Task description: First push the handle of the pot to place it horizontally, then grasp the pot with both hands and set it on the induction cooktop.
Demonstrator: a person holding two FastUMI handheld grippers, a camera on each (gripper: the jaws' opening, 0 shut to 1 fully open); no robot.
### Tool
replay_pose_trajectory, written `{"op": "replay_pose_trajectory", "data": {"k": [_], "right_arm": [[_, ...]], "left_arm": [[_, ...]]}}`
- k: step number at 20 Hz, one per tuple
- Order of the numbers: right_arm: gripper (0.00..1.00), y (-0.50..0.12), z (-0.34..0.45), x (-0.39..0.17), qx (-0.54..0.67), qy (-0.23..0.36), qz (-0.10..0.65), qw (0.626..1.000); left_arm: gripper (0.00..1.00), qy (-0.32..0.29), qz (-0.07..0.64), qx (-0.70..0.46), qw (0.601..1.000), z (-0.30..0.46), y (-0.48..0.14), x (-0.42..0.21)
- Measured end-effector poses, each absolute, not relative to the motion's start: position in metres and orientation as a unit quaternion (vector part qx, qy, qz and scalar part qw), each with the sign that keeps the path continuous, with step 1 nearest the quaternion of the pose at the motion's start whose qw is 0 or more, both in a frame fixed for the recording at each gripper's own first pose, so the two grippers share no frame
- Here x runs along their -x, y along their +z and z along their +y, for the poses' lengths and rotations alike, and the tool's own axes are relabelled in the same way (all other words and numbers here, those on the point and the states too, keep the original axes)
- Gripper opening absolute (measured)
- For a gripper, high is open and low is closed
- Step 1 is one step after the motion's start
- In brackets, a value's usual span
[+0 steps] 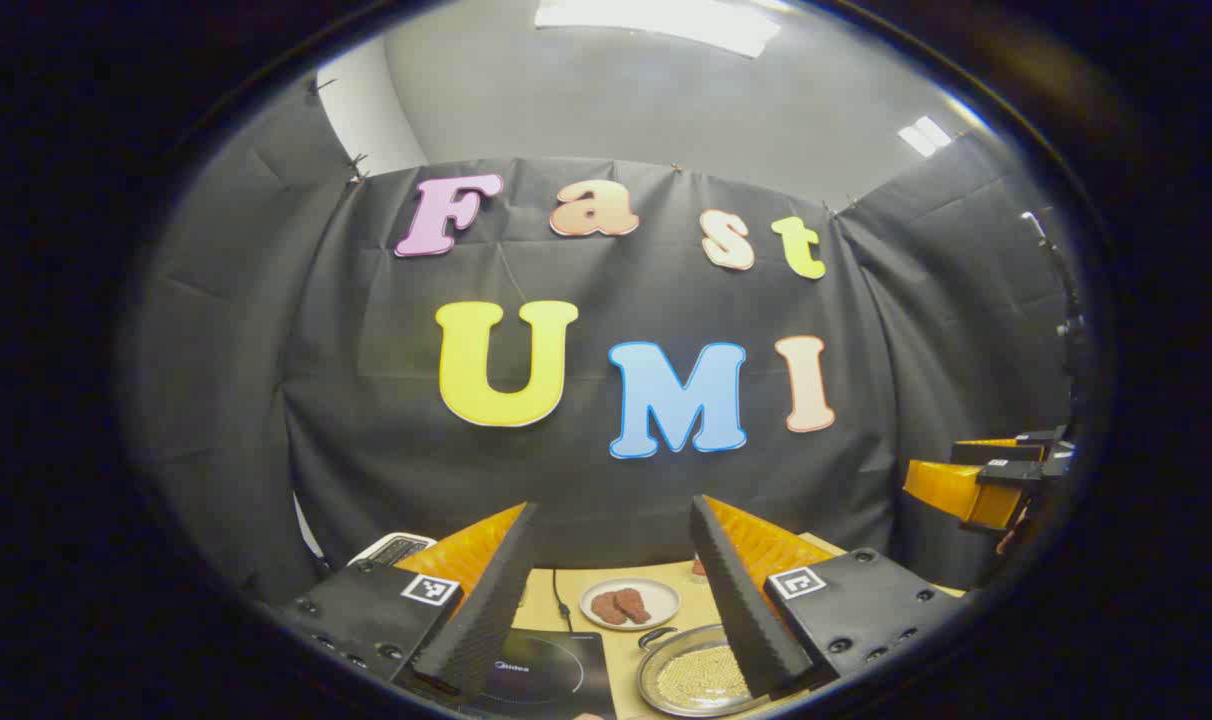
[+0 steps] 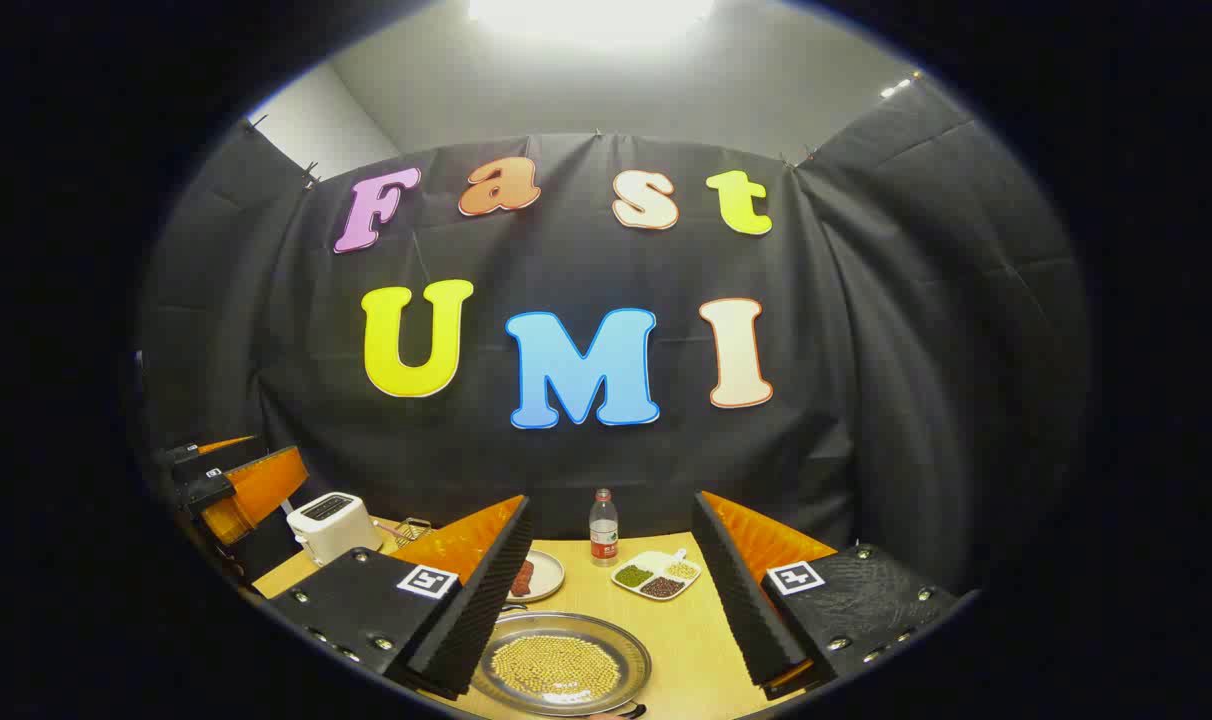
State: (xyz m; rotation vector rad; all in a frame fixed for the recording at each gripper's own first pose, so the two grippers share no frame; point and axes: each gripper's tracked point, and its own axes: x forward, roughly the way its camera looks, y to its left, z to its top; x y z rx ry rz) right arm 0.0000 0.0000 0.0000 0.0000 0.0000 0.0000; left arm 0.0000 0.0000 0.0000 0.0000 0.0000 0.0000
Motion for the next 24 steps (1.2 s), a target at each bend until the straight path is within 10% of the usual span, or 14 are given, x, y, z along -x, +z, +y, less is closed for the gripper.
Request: {"op": "replay_pose_trajectory", "data": {"k": [24], "right_arm": [[0.97,-0.034,0.009,-0.017,0.005,0.016,0.043,0.999]], "left_arm": [[1.0,0.0,0.003,-0.012,1.0,-0.001,-0.002,-0.015]]}}
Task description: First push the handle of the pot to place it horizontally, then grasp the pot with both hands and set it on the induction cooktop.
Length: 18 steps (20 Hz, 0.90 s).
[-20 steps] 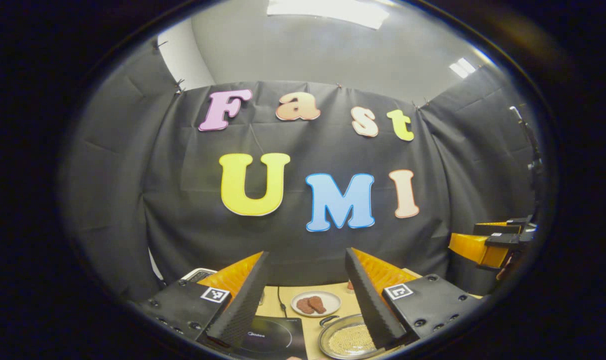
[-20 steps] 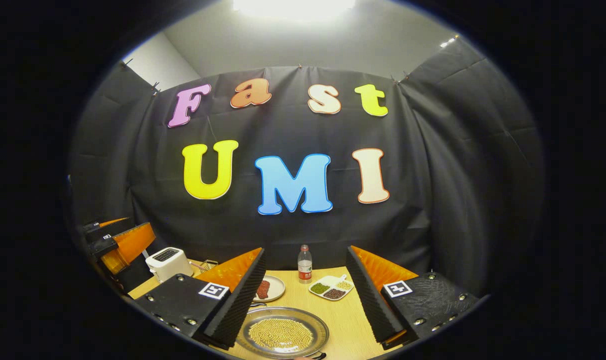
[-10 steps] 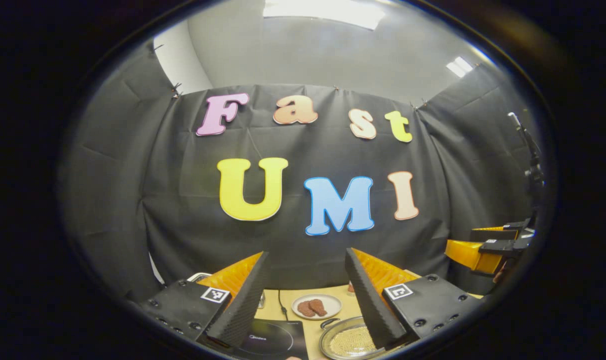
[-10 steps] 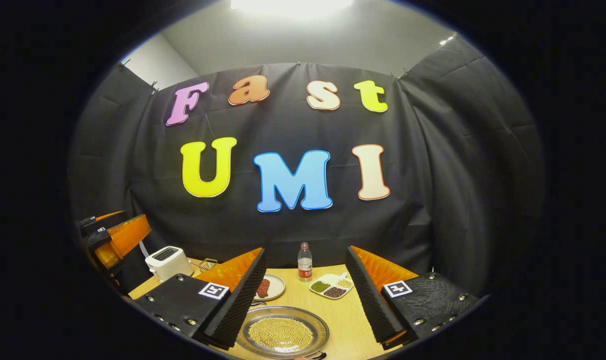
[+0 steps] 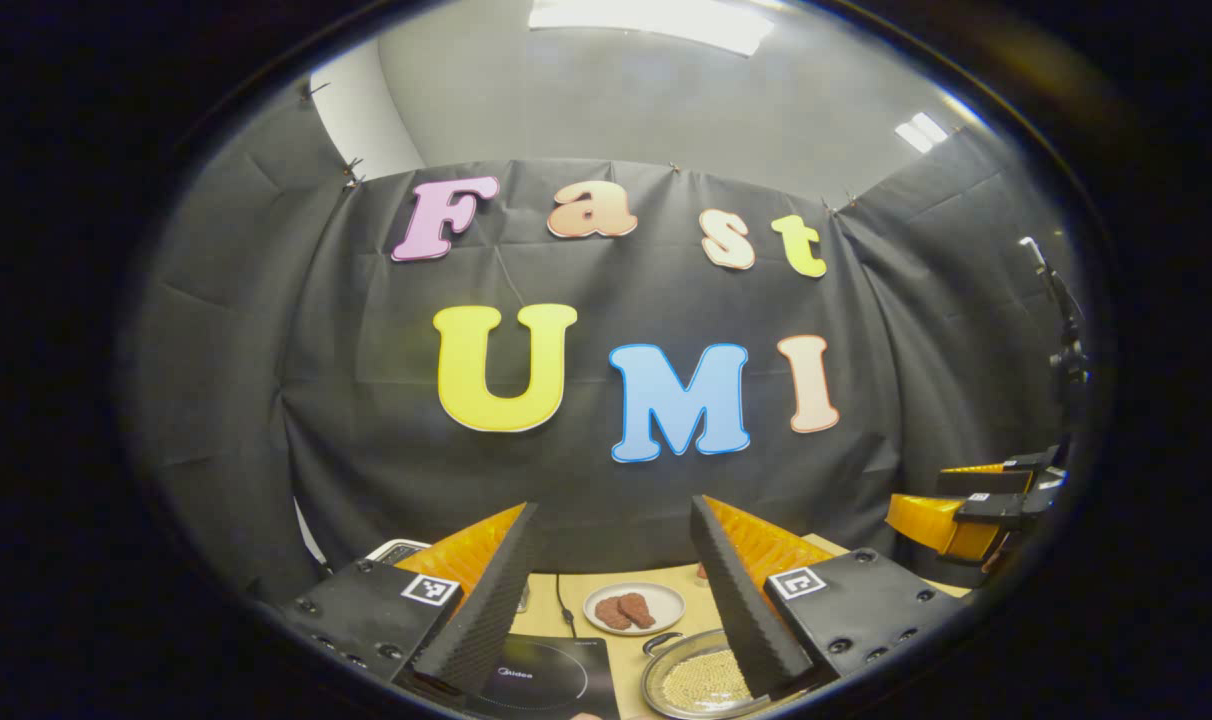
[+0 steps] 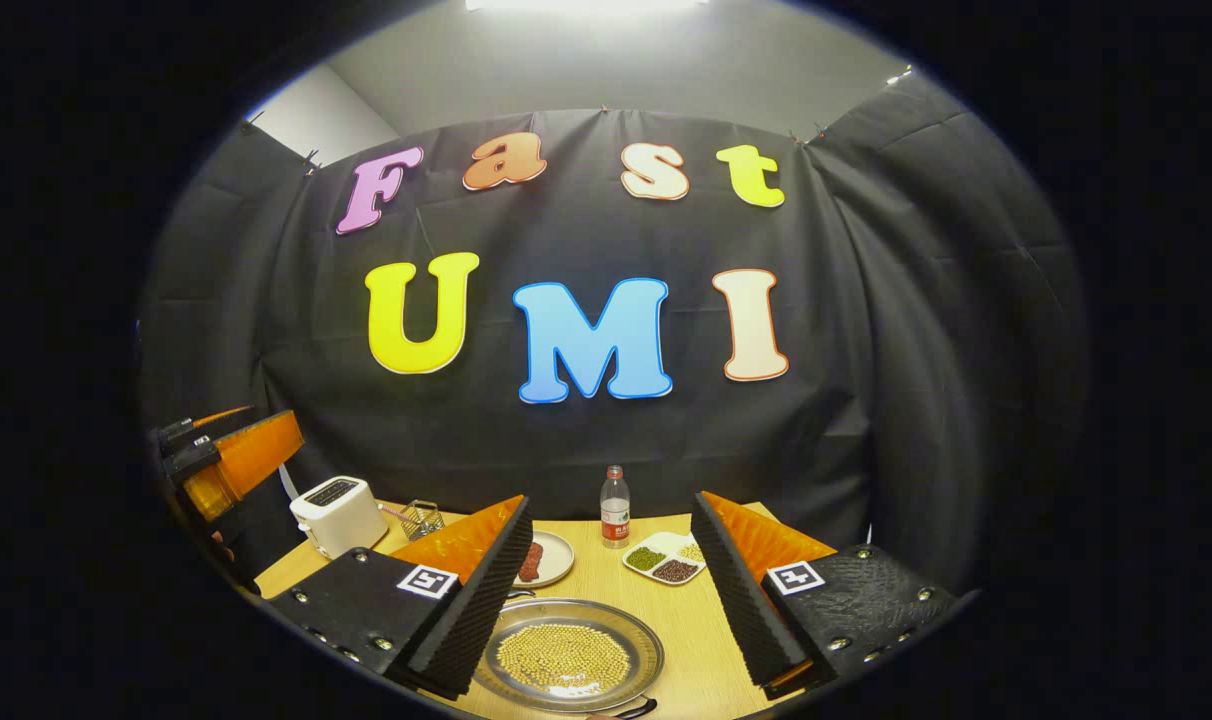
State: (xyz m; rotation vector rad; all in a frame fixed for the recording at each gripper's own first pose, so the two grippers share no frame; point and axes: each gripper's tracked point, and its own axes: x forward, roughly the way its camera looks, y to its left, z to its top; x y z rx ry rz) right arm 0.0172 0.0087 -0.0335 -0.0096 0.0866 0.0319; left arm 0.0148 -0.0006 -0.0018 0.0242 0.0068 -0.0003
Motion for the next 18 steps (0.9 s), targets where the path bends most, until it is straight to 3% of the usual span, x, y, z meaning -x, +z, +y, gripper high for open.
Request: {"op": "replay_pose_trajectory", "data": {"k": [3,5,8,9,12,13,14,15,18], "right_arm": [[0.96,-0.061,0.012,-0.018,0.006,0.028,0.072,0.997],[0.87,-0.085,0.012,-0.016,0.001,0.032,0.102,0.994],[0.61,-0.124,0.01,-0.014,-0.004,0.029,0.149,0.988],[0.56,-0.136,0.01,-0.011,-0.007,0.029,0.165,0.986],[0.27,-0.172,0.012,-0.005,-0.017,0.037,0.22,0.975],[0.27,-0.182,0.008,0.001,-0.013,0.028,0.242,0.97],[0.02,-0.189,0.006,0.006,-0.017,0.025,0.26,0.965],[0.06,-0.208,0.011,0.004,-0.027,0.036,0.278,0.96],[0.07,-0.235,0.021,0.018,-0.038,0.059,0.333,0.94]], "left_arm": [[0.96,0.002,0.007,-0.013,1.0,-0.001,-0.007,-0.016],[1.0,0.002,0.01,-0.014,1.0,-0.002,-0.011,-0.015],[0.96,0.003,0.013,-0.015,1.0,-0.003,-0.014,-0.016],[0.96,0.003,0.015,-0.016,1.0,-0.002,-0.016,-0.016],[1.0,0.002,0.022,-0.016,1.0,-0.002,-0.022,-0.017],[1.0,0.002,0.024,-0.015,1.0,-0.003,-0.024,-0.017],[1.0,0.002,0.026,-0.016,1.0,-0.002,-0.026,-0.017],[0.96,0.002,0.028,-0.017,0.999,-0.003,-0.027,-0.017],[1.0,0.004,0.034,-0.015,0.999,-0.002,-0.034,-0.015]]}}
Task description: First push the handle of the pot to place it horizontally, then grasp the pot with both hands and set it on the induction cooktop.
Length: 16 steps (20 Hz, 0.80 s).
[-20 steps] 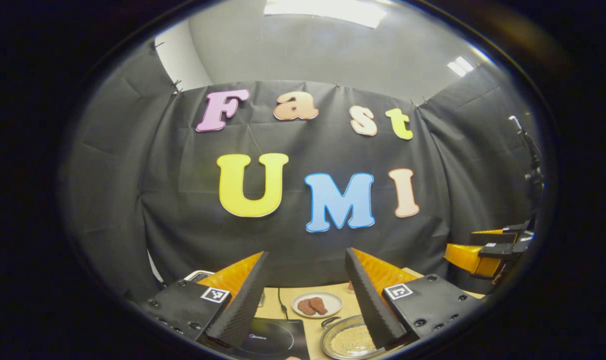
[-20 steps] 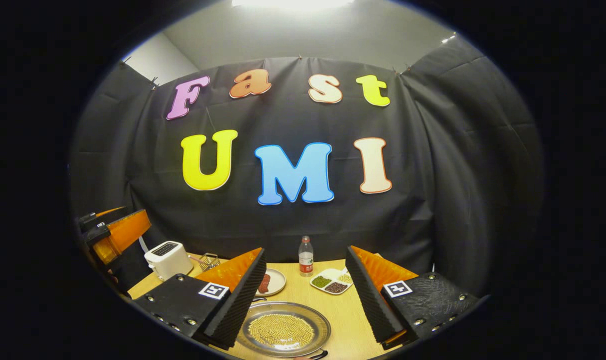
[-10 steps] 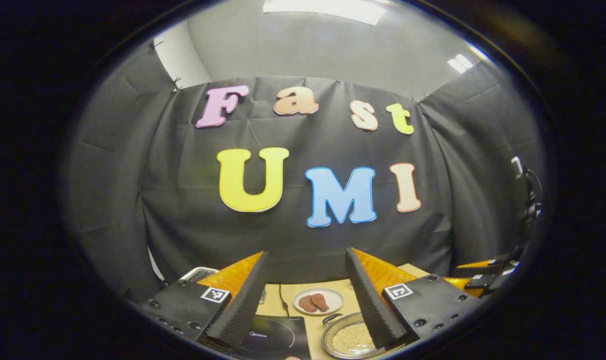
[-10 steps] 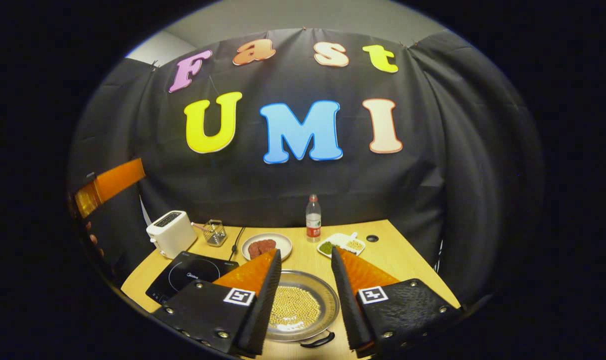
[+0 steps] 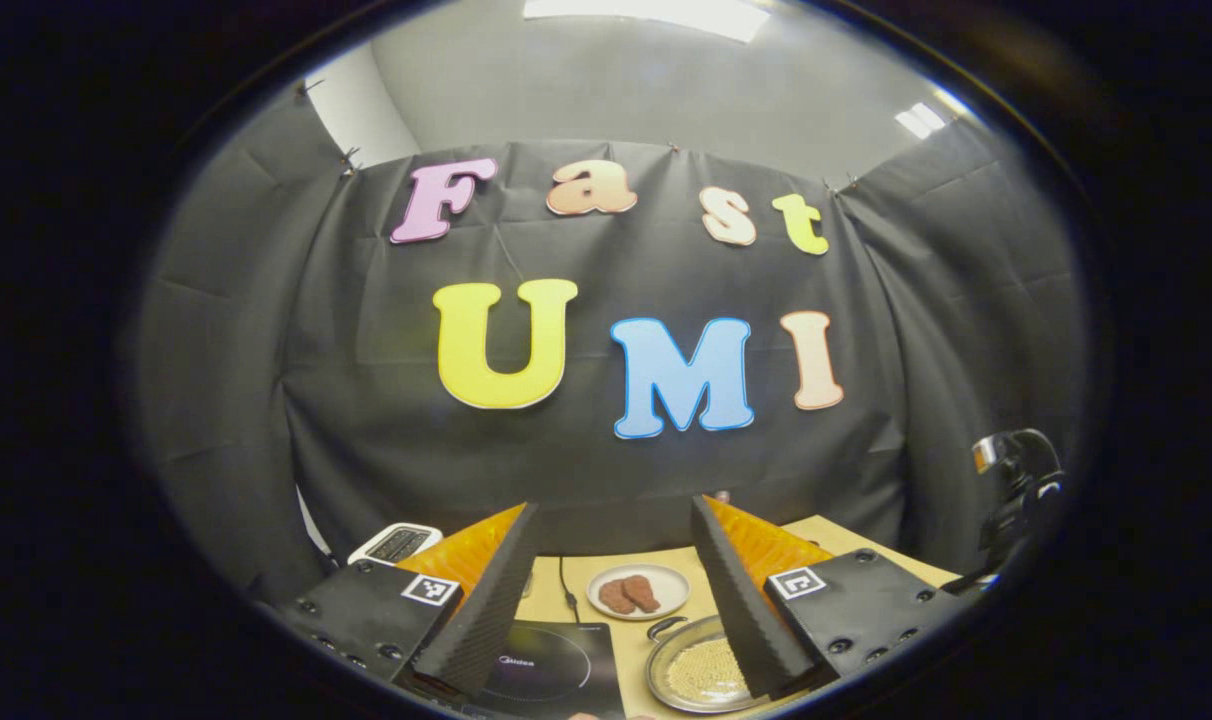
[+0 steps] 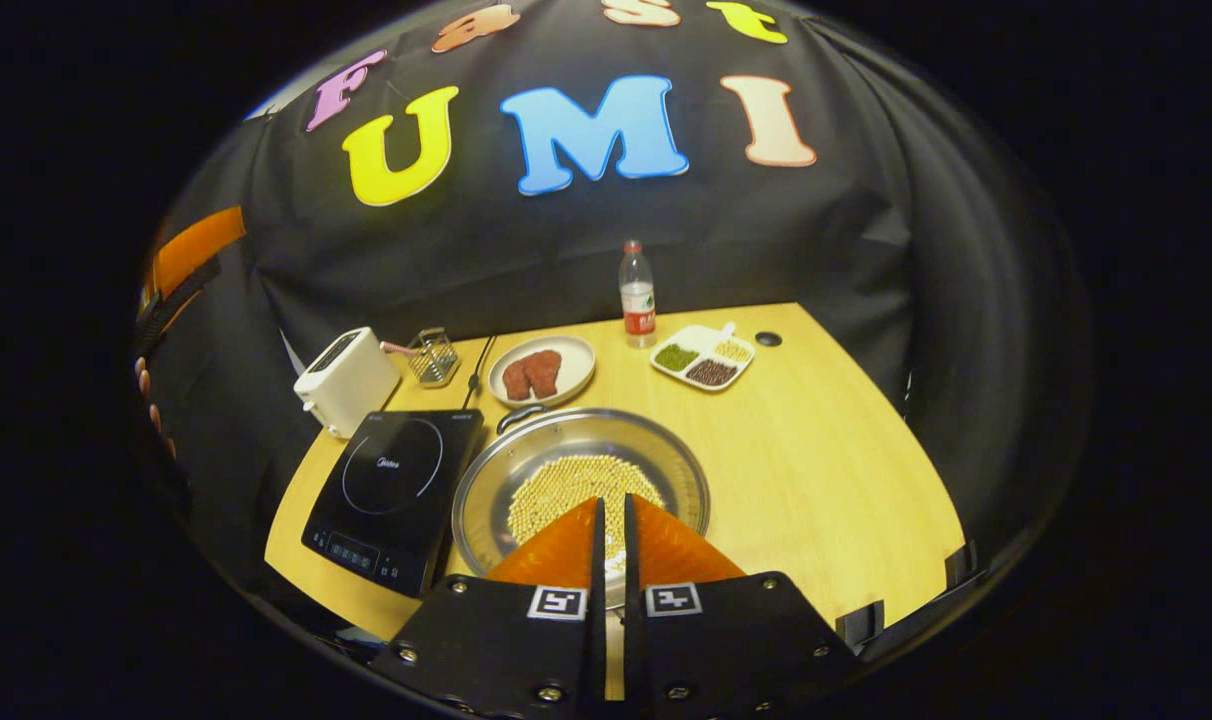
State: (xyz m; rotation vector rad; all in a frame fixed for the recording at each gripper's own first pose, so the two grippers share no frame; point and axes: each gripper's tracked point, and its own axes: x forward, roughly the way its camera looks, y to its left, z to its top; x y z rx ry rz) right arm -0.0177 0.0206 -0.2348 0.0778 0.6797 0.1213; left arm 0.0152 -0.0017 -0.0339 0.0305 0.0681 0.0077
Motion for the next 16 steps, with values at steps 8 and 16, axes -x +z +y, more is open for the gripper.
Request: {"op": "replay_pose_trajectory", "data": {"k": [8,16], "right_arm": [[0.07,-0.301,0.029,0.057,-0.03,0.091,0.45,0.888],[0.07,-0.345,0.034,0.08,-0.052,0.094,0.52,0.847]], "left_arm": [[0.97,0.003,0.052,-0.012,0.999,-0.006,-0.05,-0.011],[1.0,0.011,0.069,0.004,0.998,0.001,-0.068,-0.009]]}}
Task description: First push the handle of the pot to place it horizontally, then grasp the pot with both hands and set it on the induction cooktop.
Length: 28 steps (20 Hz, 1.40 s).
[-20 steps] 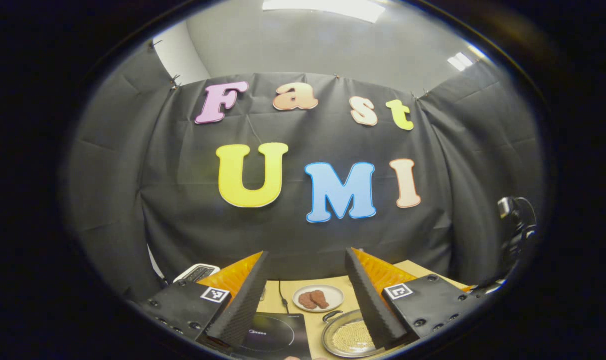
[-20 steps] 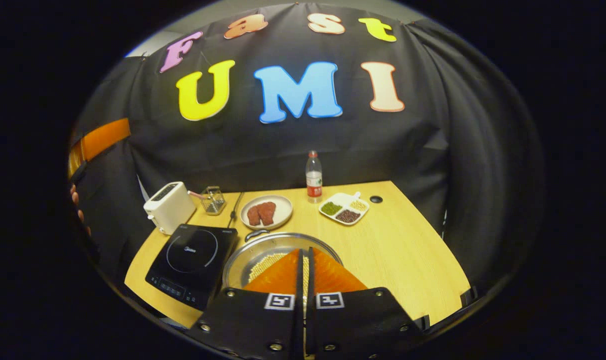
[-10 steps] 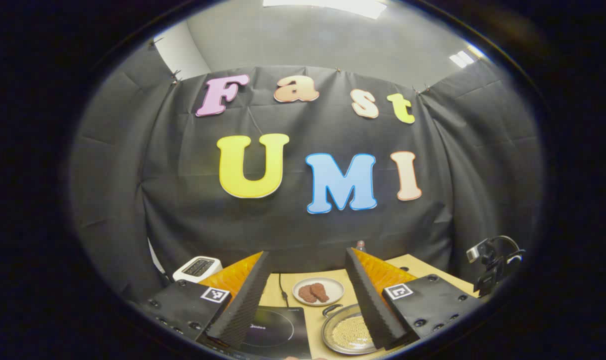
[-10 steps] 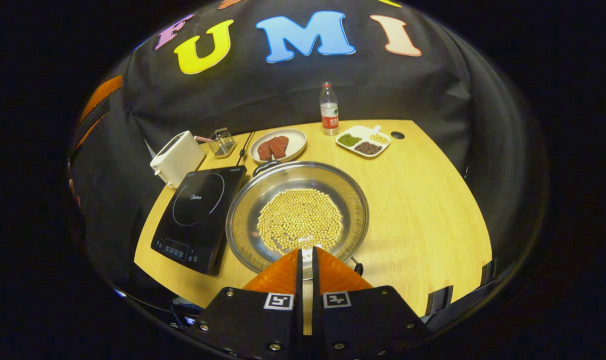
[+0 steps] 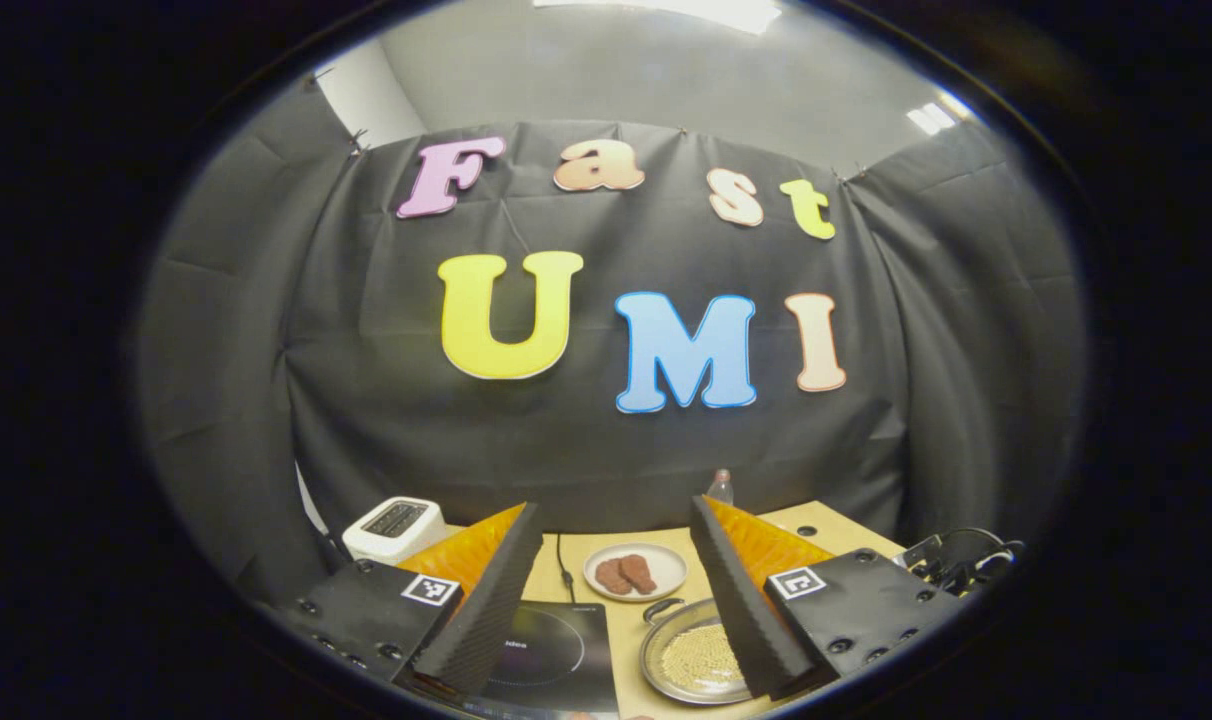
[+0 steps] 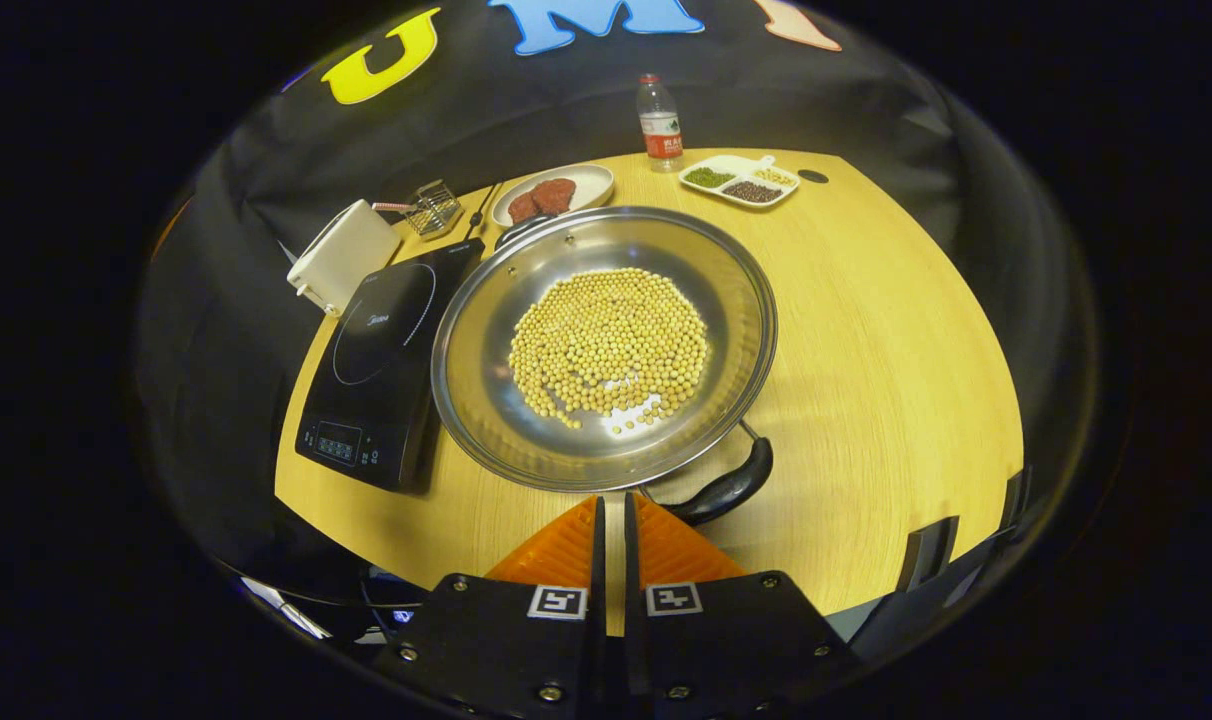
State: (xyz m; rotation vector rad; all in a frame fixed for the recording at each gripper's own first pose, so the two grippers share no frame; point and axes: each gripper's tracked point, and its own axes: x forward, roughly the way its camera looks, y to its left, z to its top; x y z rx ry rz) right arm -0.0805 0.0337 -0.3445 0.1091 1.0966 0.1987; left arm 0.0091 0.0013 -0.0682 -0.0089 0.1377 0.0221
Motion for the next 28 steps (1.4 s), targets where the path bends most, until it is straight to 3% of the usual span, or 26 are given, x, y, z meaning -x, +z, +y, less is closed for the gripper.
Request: {"op": "replay_pose_trajectory", "data": {"k": [6,12,17,18,19,22,23,26,28], "right_arm": [[0.07,-0.368,0.037,0.082,-0.057,0.09,0.545,0.832],[0.07,-0.372,0.034,0.074,-0.044,0.083,0.54,0.836],[0.06,-0.372,0.018,0.066,-0.043,0.069,0.539,0.838],[0.06,-0.372,0.013,0.067,-0.041,0.065,0.539,0.839],[0.06,-0.372,0.008,0.065,-0.04,0.061,0.539,0.839],[0.06,-0.372,-0.008,0.056,-0.039,0.047,0.539,0.84],[0.06,-0.372,-0.013,0.055,-0.04,0.042,0.539,0.84],[0.06,-0.371,-0.03,0.047,-0.041,0.028,0.537,0.842],[0.06,-0.371,-0.041,0.042,-0.042,0.021,0.537,0.843]], "left_arm": [[0.96,0.024,0.083,0.018,0.996,0.013,-0.078,-0.01],[1.0,0.027,0.087,0.016,0.996,0.016,-0.082,-0.015],[0.96,0.025,0.088,0.019,0.996,0.013,-0.082,-0.022],[0.92,0.025,0.087,0.018,0.996,0.012,-0.08,-0.024],[1.0,0.024,0.086,0.017,0.996,0.012,-0.08,-0.025],[0.96,0.021,0.082,0.016,0.996,0.009,-0.077,-0.027],[1.0,0.02,0.08,0.015,0.996,0.008,-0.075,-0.029],[0.92,0.02,0.077,0.011,0.997,0.005,-0.07,-0.036],[0.96,0.021,0.074,0.01,0.997,0.003,-0.066,-0.038]]}}
